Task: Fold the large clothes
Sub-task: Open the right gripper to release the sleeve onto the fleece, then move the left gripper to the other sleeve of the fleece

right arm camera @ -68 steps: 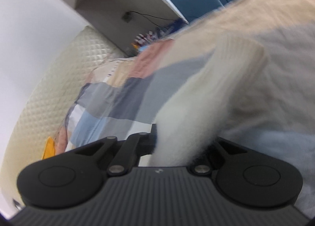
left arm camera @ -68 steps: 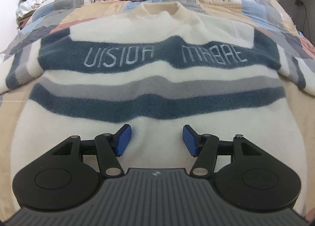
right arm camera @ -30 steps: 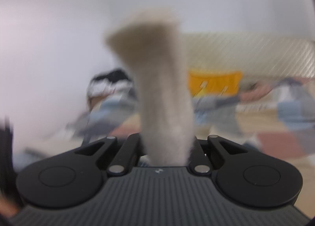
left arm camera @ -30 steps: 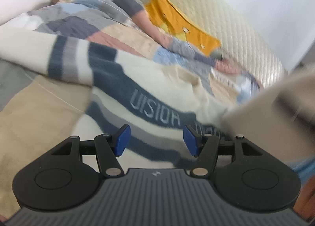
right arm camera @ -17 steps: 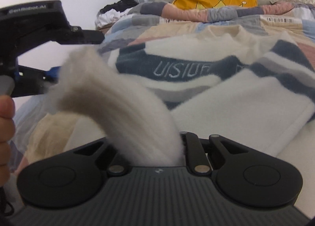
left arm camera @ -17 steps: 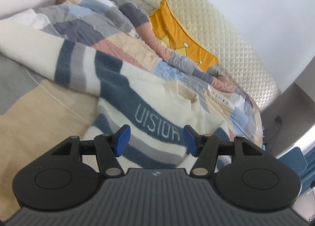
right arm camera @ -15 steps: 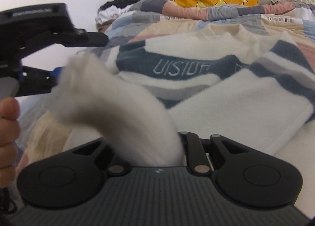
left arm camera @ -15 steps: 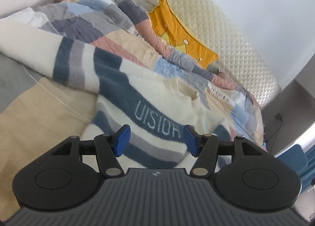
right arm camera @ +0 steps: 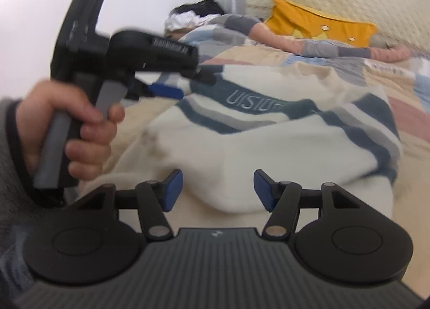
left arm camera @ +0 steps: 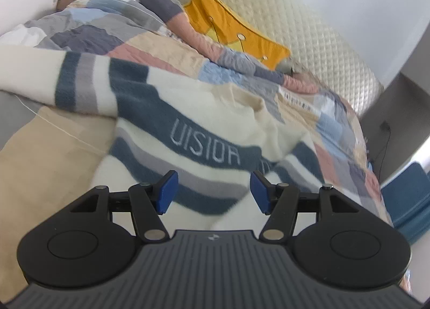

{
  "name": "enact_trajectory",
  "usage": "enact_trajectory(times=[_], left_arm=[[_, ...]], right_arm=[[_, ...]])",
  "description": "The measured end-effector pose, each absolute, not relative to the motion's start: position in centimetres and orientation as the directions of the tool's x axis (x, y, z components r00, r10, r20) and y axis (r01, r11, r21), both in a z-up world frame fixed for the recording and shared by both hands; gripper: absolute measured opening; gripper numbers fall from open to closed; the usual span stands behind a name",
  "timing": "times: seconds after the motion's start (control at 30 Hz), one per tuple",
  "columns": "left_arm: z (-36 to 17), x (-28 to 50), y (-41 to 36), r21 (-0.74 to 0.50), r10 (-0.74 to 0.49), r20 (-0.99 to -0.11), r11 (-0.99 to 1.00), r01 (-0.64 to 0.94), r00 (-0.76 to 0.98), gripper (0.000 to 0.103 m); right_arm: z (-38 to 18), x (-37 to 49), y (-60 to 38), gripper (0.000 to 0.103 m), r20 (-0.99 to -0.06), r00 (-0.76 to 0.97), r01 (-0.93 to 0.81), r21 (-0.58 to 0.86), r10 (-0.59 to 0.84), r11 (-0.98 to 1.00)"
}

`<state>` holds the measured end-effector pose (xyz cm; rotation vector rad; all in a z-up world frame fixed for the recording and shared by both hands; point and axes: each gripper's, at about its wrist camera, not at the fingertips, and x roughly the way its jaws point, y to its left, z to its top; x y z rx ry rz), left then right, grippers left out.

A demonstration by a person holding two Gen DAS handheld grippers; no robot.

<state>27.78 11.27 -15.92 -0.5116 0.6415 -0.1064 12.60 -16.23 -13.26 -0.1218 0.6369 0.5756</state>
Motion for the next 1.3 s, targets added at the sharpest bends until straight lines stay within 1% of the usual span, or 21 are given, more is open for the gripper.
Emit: enact_trajectory(times=[0.1,0.2,0.33,0.43,0.6,0.73,0.87,0.93,1.03,1.1,1.17,1.3], left_arm=[[-15.7,27.2,10.1,-0.47,-0.263,-0.543,0.882,-0.029,0.797,0.065],[-15.4,26.4,8.7,-0.436,-0.269,-0.54,0.9,0.008,0.798,0.065],[-15.9,25.6,6.6,-0.389,-0.273,-0.556,0.92,0.045,0.785,0.065],[-16.5,25.6,5.1,-0.36,-0.278,-0.583,0.931,0.065,0.763,0.065],[-17.9,26.3,3.5,-0.306,-0.263,-0.631,0.949,0.077,0.73,0.065],[-19.4,27.2,2.3,-0.238,-0.206,-0.686,0.97,0.051,0.698,0.065],[-20.3,27.8,1.3,-0.17,-0.153,-0.71,0.984,0.043,0.687,0.065],[-20.8,28.0,0.8,-0.132,-0.128,-0.725,0.99,0.046,0.677,0.065],[-21.6,28.4,0.2,-0.087,-0.099,-0.745,0.995,0.051,0.66,0.065],[-21.8,28.5,-0.2,-0.063,-0.083,-0.749,0.997,0.054,0.657,0.065],[-21.8,28.5,0.0,-0.08,-0.093,-0.739,0.996,0.05,0.667,0.065],[-21.0,28.8,1.8,-0.192,-0.146,-0.725,0.981,0.006,0.673,0.065]], right_arm=[[-13.3,12.8,-17.9,0.061,-0.589,0.685,-0.48,0.081,0.43,0.874],[-13.5,14.0,-19.5,0.061,-0.579,0.699,-0.41,0.155,0.419,0.899],[-13.8,16.5,-20.6,0.061,-0.588,0.723,-0.308,0.195,0.363,0.931],[-14.2,19.0,-21.9,0.06,-0.577,0.728,-0.237,0.292,0.369,0.926],[-14.9,21.7,-22.6,0.059,-0.571,0.753,-0.19,0.284,0.325,0.94],[-16.1,22.9,-23.2,0.054,-0.582,0.745,-0.176,0.298,0.325,0.938],[-17.4,24.0,-24.0,0.047,-0.602,0.737,-0.149,0.298,0.307,0.943],[-18.2,24.7,-24.4,0.041,-0.617,0.728,-0.132,0.302,0.299,0.944],[-19.5,25.5,-24.6,0.039,-0.646,0.702,-0.109,0.319,0.3,0.941],[-20.1,25.6,-24.2,0.039,-0.659,0.692,-0.125,0.292,0.294,0.948],[-20.2,25.6,-23.9,0.038,-0.664,0.691,-0.148,0.255,0.284,0.956],[-19.9,25.1,-24.0,0.038,-0.657,0.701,-0.14,0.255,0.278,0.957]])
